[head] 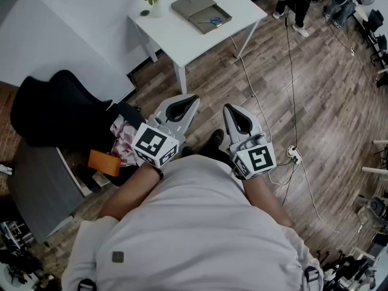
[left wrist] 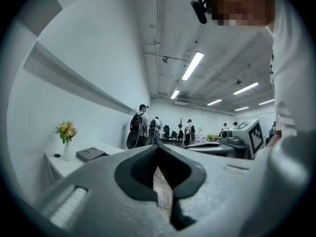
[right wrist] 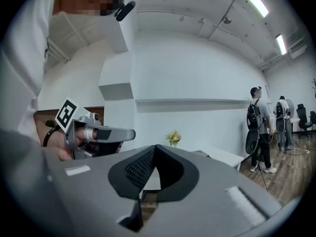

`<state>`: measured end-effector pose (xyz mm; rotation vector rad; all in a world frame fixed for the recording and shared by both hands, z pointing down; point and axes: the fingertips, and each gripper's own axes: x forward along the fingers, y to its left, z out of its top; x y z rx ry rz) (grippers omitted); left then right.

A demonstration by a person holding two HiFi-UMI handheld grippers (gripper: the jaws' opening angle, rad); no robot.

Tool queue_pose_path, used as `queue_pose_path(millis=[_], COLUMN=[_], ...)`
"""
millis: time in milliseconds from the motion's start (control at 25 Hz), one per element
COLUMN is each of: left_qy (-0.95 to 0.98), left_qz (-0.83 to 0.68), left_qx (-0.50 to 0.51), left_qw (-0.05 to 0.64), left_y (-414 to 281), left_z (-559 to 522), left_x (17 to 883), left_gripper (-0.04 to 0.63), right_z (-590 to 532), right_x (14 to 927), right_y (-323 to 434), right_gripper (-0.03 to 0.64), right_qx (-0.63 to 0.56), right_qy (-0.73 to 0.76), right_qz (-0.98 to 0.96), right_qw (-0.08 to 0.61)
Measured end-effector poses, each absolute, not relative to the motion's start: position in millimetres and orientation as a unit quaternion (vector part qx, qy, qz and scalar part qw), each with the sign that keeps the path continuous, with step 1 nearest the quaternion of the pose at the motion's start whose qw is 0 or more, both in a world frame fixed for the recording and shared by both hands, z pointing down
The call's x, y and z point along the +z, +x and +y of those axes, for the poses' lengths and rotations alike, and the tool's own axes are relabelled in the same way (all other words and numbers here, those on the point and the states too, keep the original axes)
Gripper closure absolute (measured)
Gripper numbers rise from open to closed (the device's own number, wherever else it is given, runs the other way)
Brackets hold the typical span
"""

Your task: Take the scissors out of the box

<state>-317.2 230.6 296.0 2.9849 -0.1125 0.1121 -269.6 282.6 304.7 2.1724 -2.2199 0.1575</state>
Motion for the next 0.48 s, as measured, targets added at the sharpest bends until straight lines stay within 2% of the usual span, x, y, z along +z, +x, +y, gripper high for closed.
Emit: queue_pose_path(millis=[480], left_qy=[0.994], left_qz=[-0.042], left_qx=[0.054], left_qw=[0.082], left_y=[-279], left_z=[213], left_x=[311], left_gripper=[0.591], right_z=[266], right_x=[314], right_y=[-233], right_gripper=[0.606], right_qx=[0.056], right_qy=[0.692], right_qz=[-0.72], right_qw=[0.013])
